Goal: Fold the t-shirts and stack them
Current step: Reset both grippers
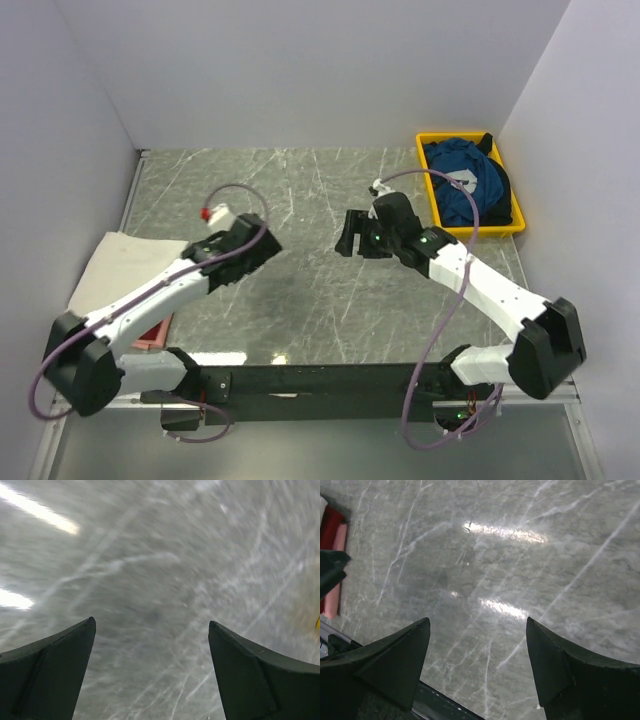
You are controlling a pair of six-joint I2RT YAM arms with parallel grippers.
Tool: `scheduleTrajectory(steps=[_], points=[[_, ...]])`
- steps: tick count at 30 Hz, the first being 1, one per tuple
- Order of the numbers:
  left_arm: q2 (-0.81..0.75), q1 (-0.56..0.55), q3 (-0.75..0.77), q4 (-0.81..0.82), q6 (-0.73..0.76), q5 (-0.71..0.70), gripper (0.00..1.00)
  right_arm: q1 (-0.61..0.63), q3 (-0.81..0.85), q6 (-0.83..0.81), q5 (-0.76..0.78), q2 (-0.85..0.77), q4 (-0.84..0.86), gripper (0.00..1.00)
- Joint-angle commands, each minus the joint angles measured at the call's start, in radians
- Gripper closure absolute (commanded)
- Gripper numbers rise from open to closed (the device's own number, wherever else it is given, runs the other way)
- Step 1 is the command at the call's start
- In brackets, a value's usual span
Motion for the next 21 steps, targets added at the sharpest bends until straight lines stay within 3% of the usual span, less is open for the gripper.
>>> scheduleTrajectory(steps=[1, 10, 21], points=[[0.083, -0.130, 0.083, 0.098, 0.055, -0.066, 0.01, -0.005, -0.055, 0.023, 0.063, -0.114, 0.032, 0.16], [0.128, -0.228, 0.022, 0.297, 0.155, 0.063, 0.01, -0.008, -0.245, 0.071, 0.154, -0.340, 0.041, 0.14], [0.079, -0.234, -0.007, 0.379, 0.251, 0.097, 0.00, -0.007, -0.297, 0.085, 0.180, -0.367, 0.057, 0.13]])
